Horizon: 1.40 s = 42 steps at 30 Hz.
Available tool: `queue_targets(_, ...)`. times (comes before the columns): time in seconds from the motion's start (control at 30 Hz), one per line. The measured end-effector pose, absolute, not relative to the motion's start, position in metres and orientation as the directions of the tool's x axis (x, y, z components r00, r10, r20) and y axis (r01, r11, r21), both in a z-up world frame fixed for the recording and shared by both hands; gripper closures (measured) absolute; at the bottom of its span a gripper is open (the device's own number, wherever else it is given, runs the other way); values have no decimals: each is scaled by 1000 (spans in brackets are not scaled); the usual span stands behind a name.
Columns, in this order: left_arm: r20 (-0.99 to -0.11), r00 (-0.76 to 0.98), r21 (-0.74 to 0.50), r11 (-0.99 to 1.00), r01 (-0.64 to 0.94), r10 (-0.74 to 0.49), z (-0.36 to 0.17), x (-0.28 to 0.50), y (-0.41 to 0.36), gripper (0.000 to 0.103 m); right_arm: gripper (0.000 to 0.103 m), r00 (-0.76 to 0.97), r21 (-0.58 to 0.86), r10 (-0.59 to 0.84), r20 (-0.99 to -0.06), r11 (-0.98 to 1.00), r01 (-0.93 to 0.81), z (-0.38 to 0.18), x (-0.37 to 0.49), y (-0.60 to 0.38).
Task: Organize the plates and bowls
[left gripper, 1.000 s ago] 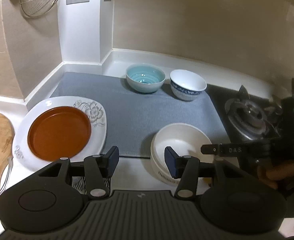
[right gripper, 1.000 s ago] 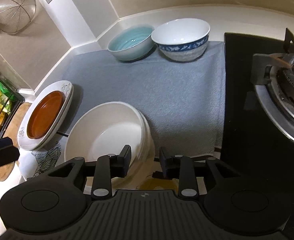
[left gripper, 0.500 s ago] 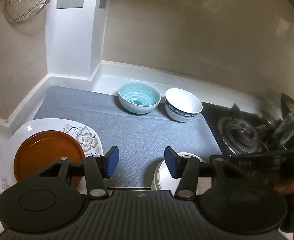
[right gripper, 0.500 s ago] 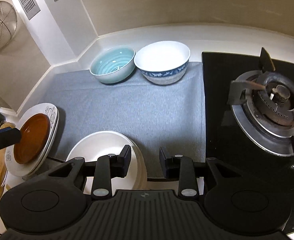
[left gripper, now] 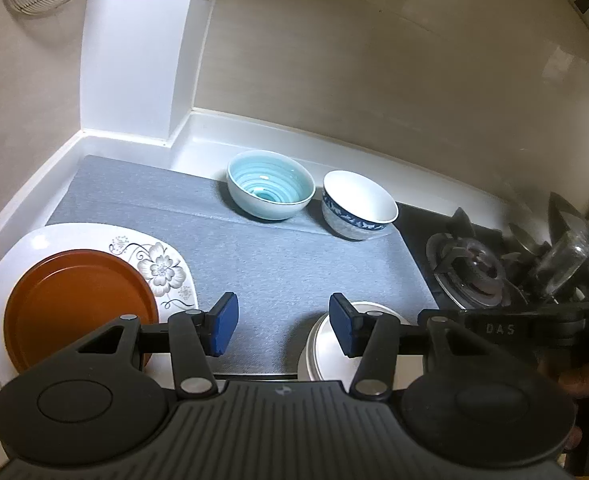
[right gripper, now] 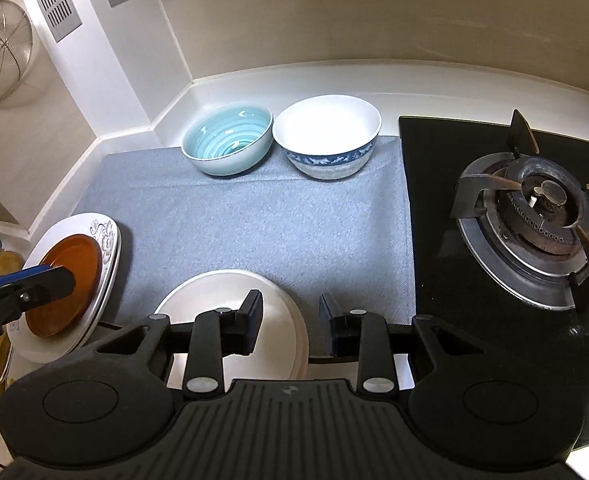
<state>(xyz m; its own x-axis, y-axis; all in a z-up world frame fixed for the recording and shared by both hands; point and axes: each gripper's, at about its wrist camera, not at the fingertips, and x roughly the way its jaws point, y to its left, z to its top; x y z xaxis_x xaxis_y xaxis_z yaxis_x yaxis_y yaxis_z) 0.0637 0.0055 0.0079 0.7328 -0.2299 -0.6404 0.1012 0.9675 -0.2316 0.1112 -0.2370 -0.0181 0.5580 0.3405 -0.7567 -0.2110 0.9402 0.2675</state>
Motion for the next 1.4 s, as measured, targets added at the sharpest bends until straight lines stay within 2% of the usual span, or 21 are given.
queue_targets(0.1, -638, 730, -243, 964, 111, -245, 6, 66, 7, 50, 70, 560, 264, 336, -757, 942, -208, -16, 110, -235)
queue_targets(0.37, -628, 719, -266, 951, 160, -296, 4, 73, 4, 69, 70, 569, 256, 323, -756, 946, -196, -13, 108, -233)
queue_targets(0.53, -626, 716, -271, 947, 171, -308, 3, 77, 5, 71, 70, 570, 254, 317, -758, 949, -188, -13, 108, -232)
queue_targets(1.4, -628, 708, -276, 943, 184, -322, 1, 102, 1, 71, 70, 568, 261, 322, -757, 947, -188, -14, 117, -227)
